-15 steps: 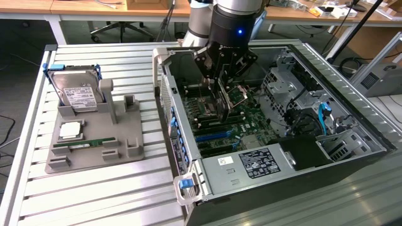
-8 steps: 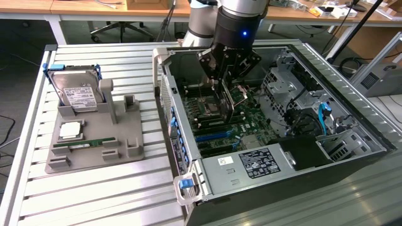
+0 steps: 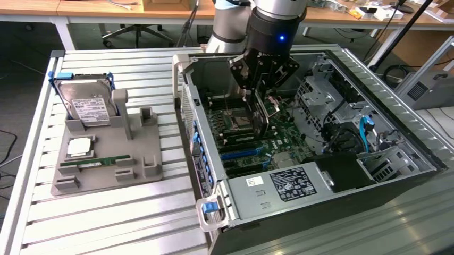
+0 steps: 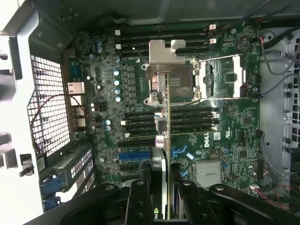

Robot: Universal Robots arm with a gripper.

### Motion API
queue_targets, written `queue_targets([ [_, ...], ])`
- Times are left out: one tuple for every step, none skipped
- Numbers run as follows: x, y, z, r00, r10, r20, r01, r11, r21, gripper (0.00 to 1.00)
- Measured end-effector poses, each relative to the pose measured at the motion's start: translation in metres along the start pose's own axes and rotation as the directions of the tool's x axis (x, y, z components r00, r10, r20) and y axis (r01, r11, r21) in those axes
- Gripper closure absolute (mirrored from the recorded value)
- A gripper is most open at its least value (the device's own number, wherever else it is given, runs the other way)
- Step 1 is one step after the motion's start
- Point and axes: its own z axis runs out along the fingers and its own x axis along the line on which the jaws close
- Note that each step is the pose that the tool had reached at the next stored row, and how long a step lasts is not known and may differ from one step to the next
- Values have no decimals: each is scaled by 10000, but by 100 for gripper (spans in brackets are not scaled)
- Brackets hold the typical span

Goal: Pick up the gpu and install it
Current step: 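Pick up the gpu and move the gpu toward the slot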

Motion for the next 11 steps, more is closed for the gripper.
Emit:
queue_targets([
  [-11, 1, 0, 10000, 0, 0, 0, 10000, 0, 73],
  [-25, 2, 1, 10000, 0, 0, 0, 10000, 0, 73],
  [-39, 3, 1, 10000, 0, 0, 0, 10000, 0, 73],
  [-58, 4, 2, 10000, 0, 0, 0, 10000, -1, 73],
  [-75, 6, 3, 10000, 0, 0, 0, 10000, 0, 73],
  [-92, 7, 3, 10000, 1, 0, -1, 10000, 0, 73],
  [-106, 8, 4, 10000, 0, 0, 0, 10000, 0, 73],
  [-117, 9, 5, 10000, 1, 0, -1, 10000, 0, 73],
  [-131, 10, 6, 10000, 1, 1, -1, 10000, -1, 73],
  [-141, 11, 7, 10000, 0, 0, 0, 10000, -1, 73],
  [-154, 12, 7, 10000, 0, 0, 0, 10000, 0, 73],
])
